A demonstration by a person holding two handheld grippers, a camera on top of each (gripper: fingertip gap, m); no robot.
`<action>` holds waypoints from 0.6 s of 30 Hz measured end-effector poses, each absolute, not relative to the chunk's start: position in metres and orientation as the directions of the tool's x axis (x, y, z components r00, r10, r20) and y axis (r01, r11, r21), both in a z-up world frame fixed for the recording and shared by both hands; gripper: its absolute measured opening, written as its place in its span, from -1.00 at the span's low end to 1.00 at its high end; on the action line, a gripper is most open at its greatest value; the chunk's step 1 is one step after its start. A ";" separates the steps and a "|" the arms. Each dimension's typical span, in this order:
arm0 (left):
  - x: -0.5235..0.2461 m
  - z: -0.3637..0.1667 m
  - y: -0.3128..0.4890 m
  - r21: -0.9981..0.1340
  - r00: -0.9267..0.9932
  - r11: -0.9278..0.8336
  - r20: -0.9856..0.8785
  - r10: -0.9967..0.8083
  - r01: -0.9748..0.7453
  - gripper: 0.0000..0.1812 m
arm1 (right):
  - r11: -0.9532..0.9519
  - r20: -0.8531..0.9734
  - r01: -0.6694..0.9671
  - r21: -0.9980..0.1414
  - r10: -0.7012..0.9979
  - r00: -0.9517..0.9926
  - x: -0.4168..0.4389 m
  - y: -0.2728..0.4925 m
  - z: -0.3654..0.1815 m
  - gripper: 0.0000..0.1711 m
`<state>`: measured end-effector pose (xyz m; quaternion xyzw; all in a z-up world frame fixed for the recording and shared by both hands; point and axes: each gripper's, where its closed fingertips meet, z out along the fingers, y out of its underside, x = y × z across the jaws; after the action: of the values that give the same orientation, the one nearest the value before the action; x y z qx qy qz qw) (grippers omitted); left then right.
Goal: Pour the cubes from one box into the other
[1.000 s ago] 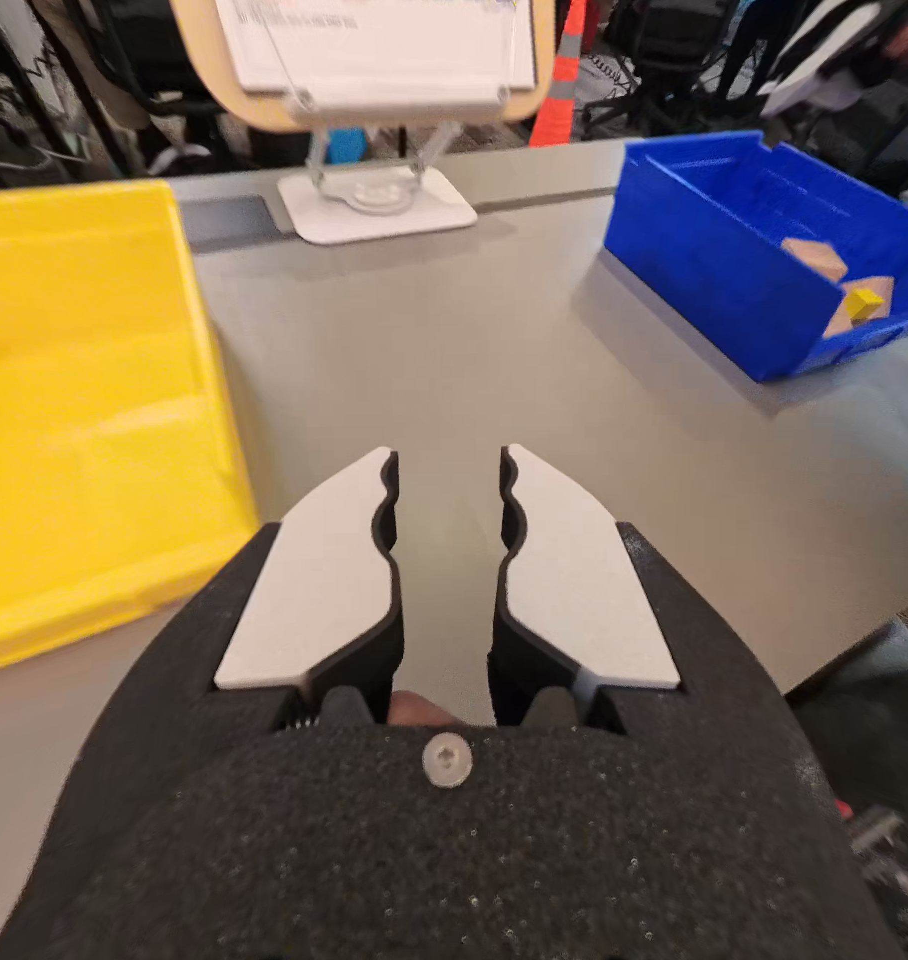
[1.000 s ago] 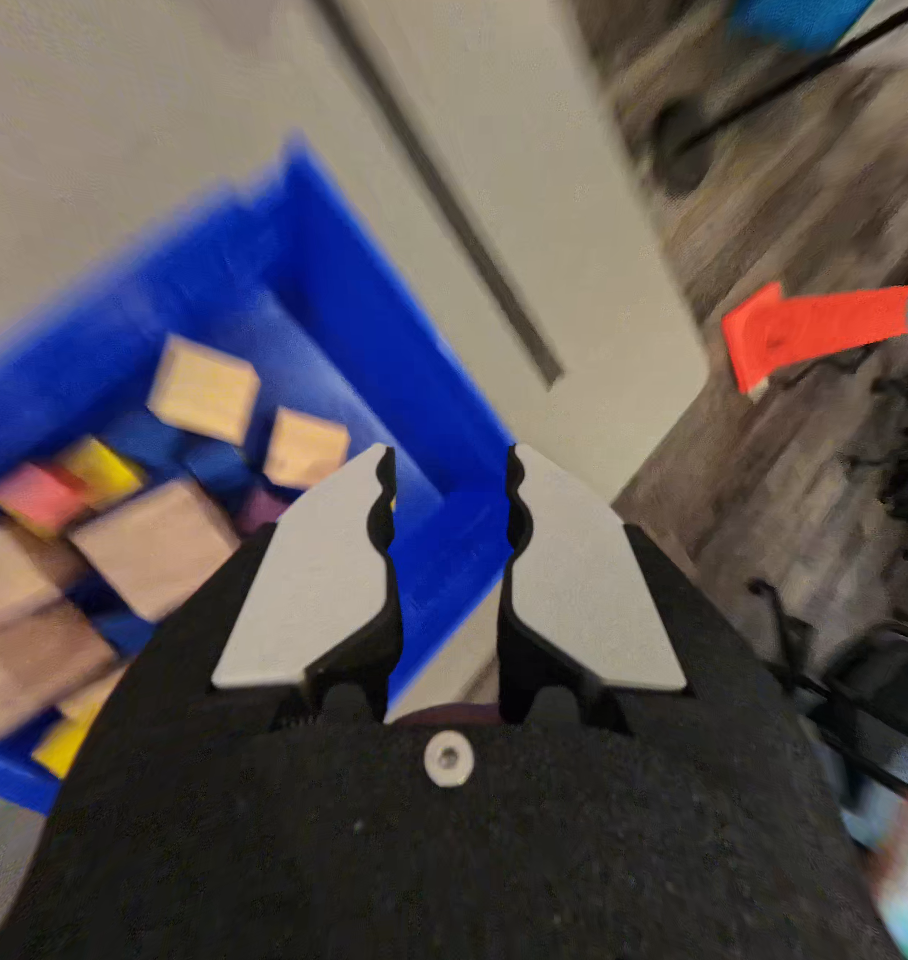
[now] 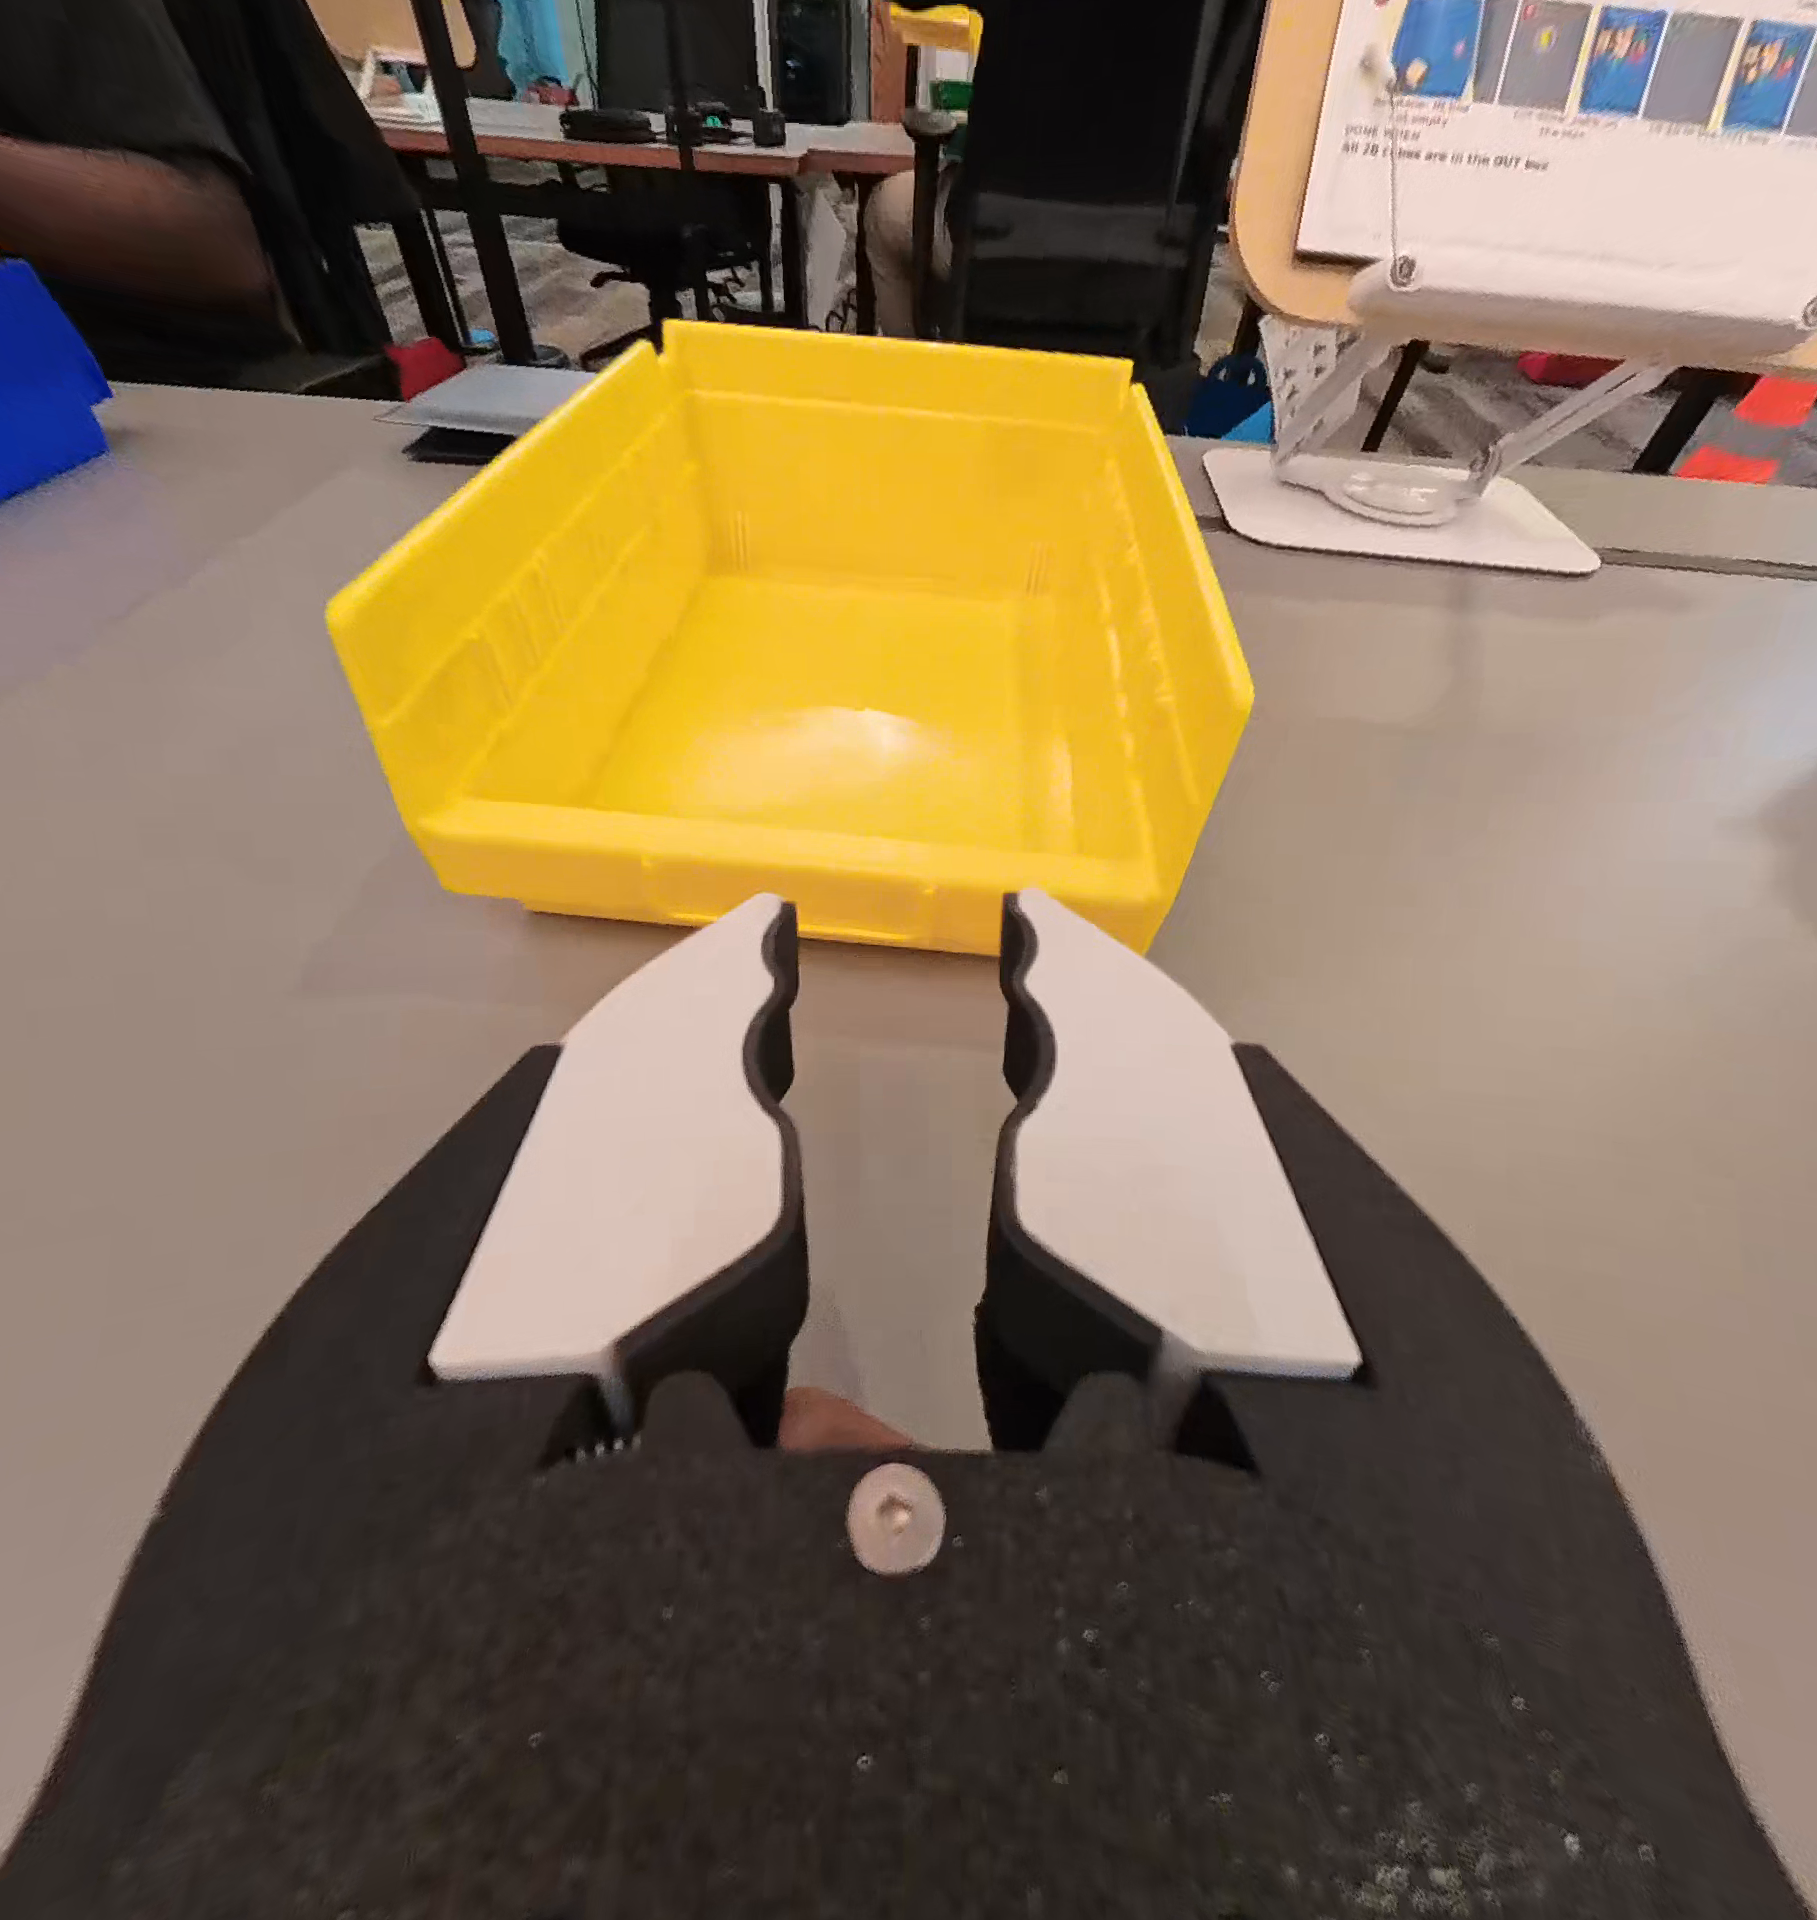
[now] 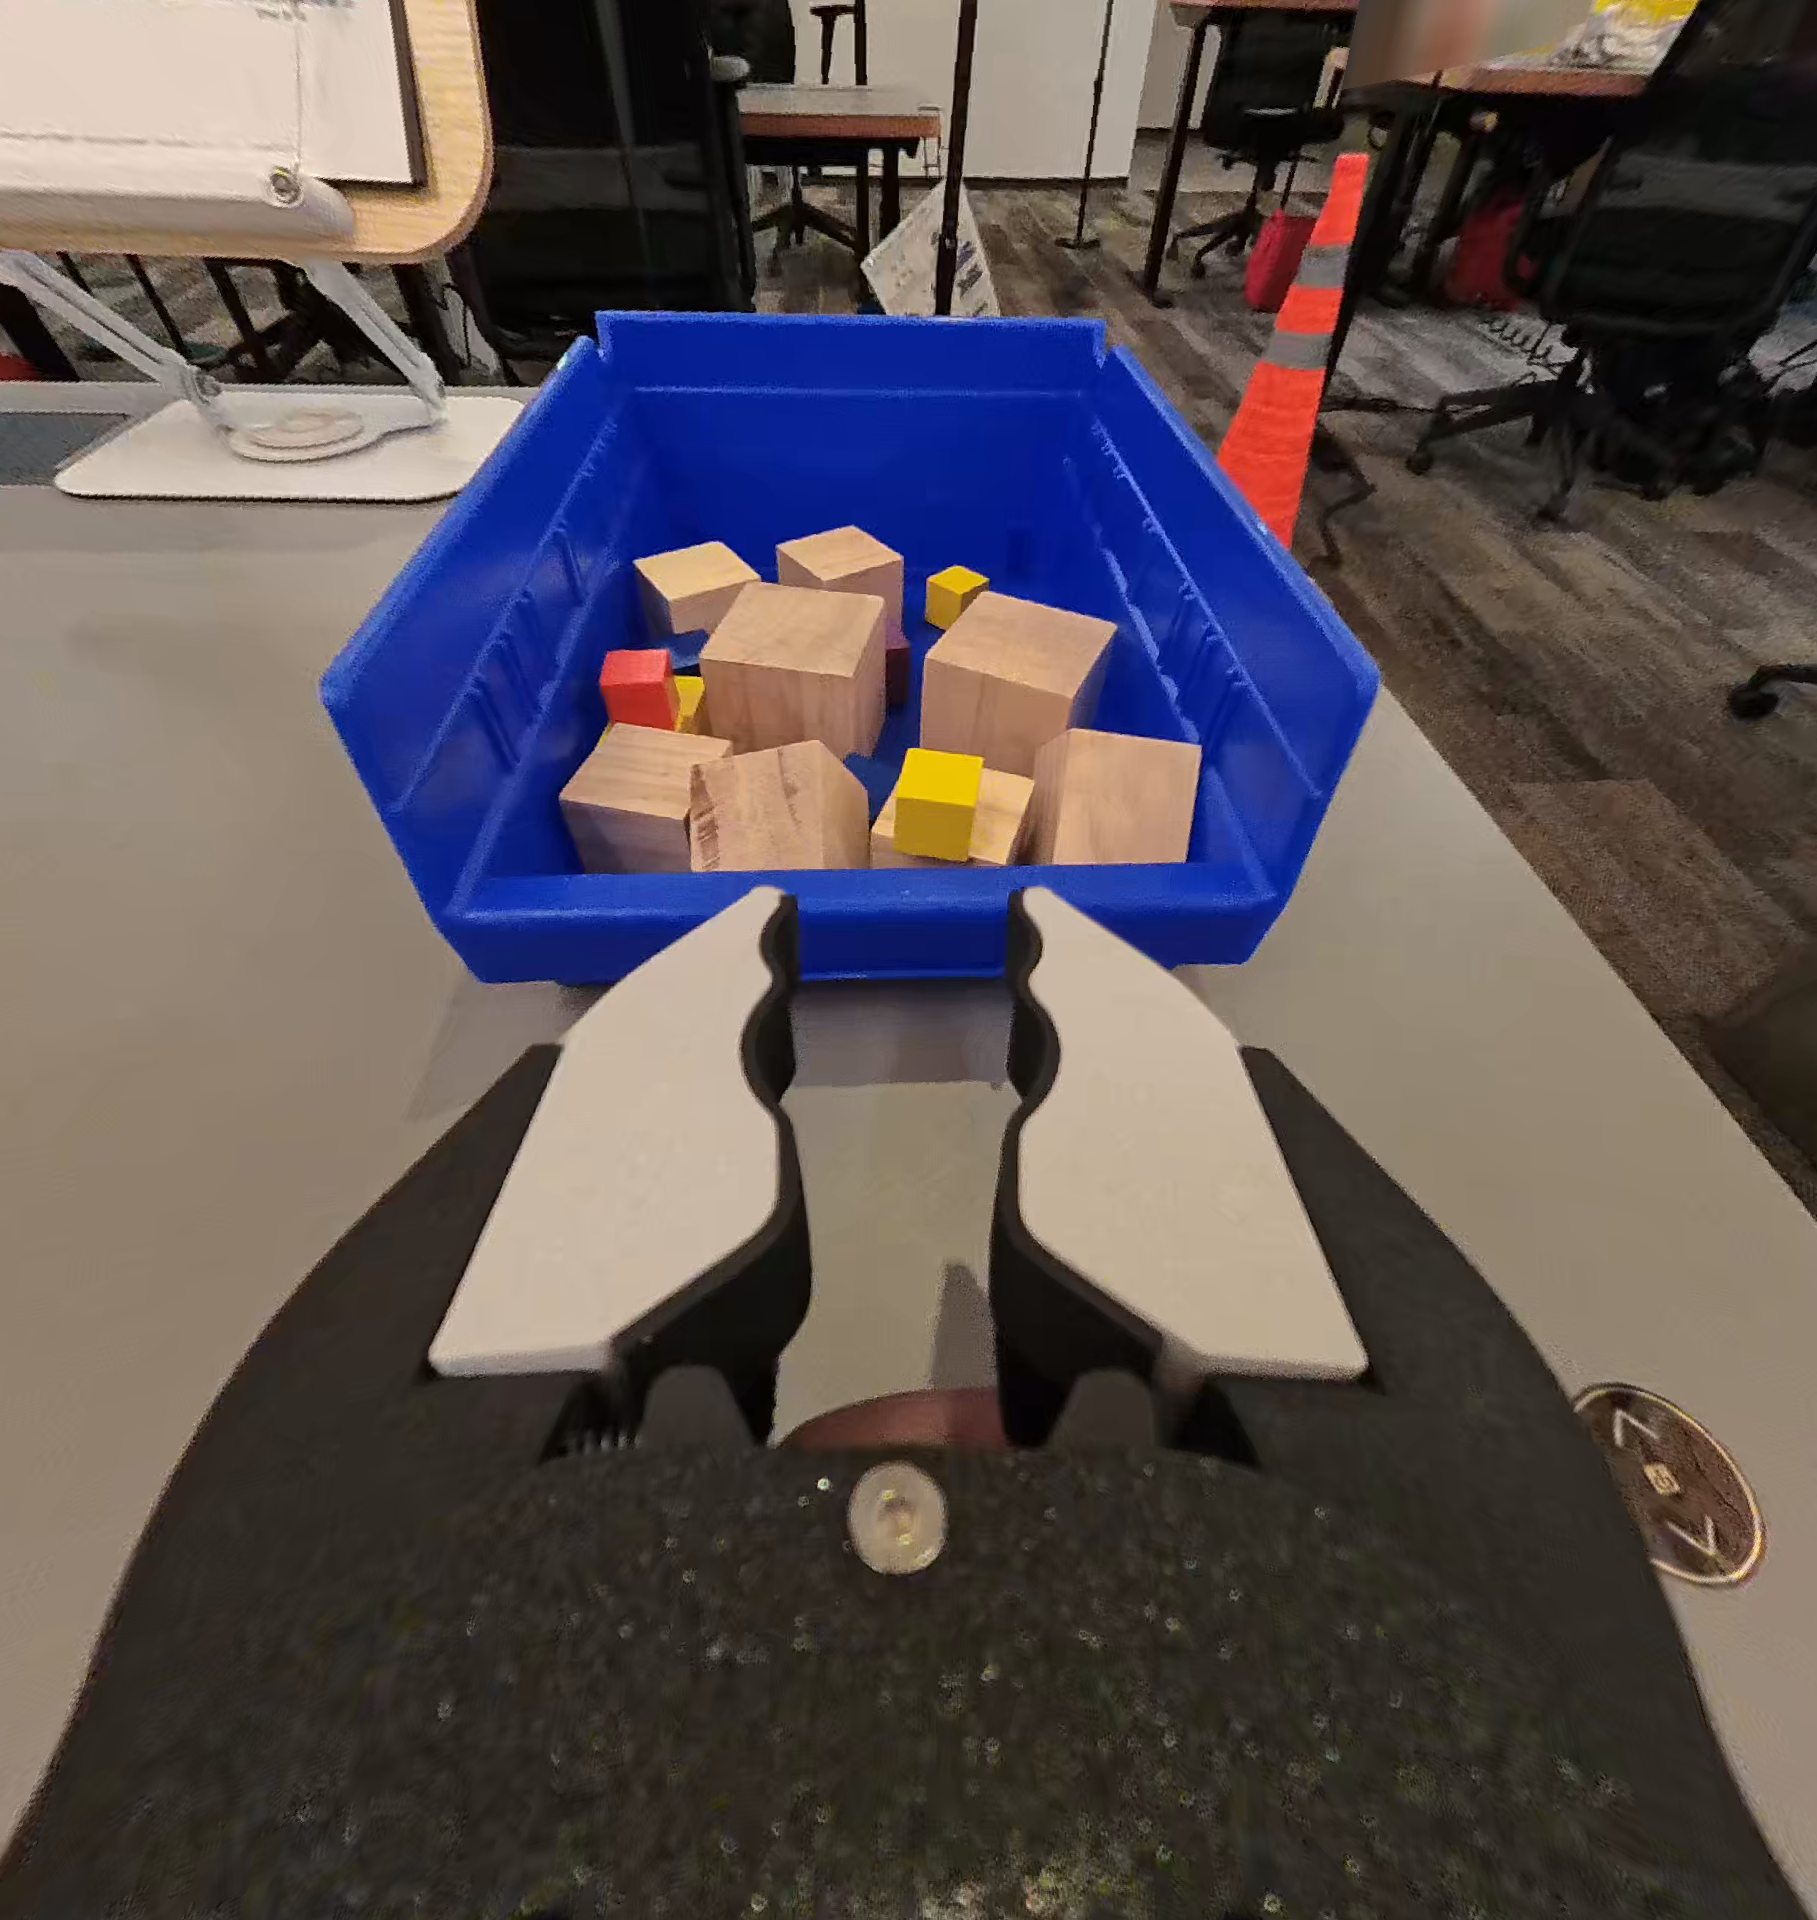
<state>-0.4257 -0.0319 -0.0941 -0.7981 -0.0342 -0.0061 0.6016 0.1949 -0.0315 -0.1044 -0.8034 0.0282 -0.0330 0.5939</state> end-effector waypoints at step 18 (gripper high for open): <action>-0.417 -0.101 -0.032 -0.951 0.999 -0.308 0.020 0.050 0.035 -0.60 | -0.302 -0.022 -0.037 -0.953 -0.052 0.998 0.193 -0.032 -0.109 -0.56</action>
<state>-0.4174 -0.0323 -0.1009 -0.8085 -0.0260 0.0063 0.5878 0.1928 -0.0320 -0.1088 -0.8067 0.0275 -0.0065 0.5903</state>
